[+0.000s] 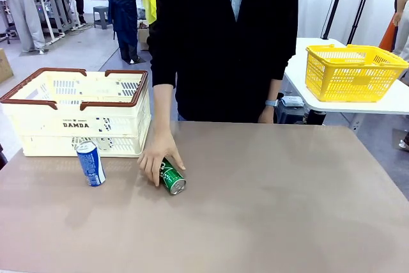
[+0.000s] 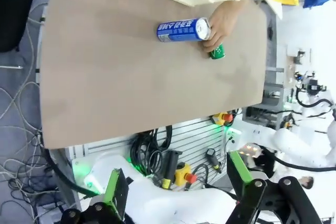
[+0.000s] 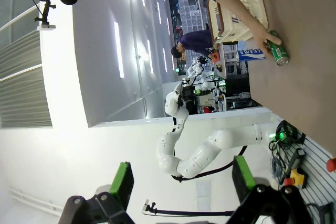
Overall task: Place the drinks into the Shopping basket.
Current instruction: Pick up one drink and place it into the Shopping basket.
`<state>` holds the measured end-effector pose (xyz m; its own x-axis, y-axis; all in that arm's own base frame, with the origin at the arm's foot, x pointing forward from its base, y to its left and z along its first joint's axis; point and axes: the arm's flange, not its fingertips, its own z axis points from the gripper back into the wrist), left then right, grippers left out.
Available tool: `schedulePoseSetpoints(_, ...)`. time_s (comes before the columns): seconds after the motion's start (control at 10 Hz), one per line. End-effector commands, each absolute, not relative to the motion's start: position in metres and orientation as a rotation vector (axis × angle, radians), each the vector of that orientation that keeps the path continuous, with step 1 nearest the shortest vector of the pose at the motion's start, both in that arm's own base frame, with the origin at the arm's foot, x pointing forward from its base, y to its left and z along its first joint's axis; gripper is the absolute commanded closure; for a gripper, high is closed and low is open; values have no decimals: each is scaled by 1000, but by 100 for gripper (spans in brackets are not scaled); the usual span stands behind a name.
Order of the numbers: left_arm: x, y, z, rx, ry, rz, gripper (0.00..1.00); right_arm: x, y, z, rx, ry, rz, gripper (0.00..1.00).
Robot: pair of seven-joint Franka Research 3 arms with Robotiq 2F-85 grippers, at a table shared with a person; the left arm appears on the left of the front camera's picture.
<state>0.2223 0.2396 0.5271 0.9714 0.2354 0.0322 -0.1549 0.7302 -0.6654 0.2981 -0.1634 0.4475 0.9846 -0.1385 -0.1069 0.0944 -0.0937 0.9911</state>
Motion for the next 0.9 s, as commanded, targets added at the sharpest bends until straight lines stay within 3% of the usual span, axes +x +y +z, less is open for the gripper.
schedulePoseSetpoints(0.0, 244, 174, 545, -602, -120, 206, 0, 298, -164, 454, 1665, -20, -211, 0)
schedulePoseSetpoints(0.4, 306, 26, 520, -253, -123, 217, 0, 298, -164, 454, 1665, -20, -211, 0)
schedulePoseSetpoints(0.8, 303, 125, 516, -454, -95, 299, 0, 298, -164, 454, 1665, -20, -211, 0)
